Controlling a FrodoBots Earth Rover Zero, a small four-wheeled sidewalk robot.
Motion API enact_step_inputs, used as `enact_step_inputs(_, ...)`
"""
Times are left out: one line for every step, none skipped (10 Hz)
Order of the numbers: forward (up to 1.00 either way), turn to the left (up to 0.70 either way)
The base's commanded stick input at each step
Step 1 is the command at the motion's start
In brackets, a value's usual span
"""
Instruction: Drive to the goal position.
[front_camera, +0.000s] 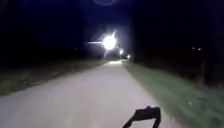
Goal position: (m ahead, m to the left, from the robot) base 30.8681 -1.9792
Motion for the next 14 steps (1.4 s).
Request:
enact_step_inputs(0.90,0.00)
enact_step_inputs(0.90,0.00)
enact_step_inputs(0.90,0.00)
enact_step_inputs(0.90,0.00)
enact_step_inputs(0.90,0.00)
enact_step_inputs(0.90,0.00)
enact_step_inputs(0.90,0.00)
enact_step_inputs(0.90,0.00)
enact_step_inputs(0.91,0.00)
enact_step_inputs(0.90,0.00)
enact_step_inputs(0.90,0.00)
enact_step_inputs(0.90,0.00)
enact_step_inputs(0.90,0.00)
enact_step_inputs(0.90,0.00)
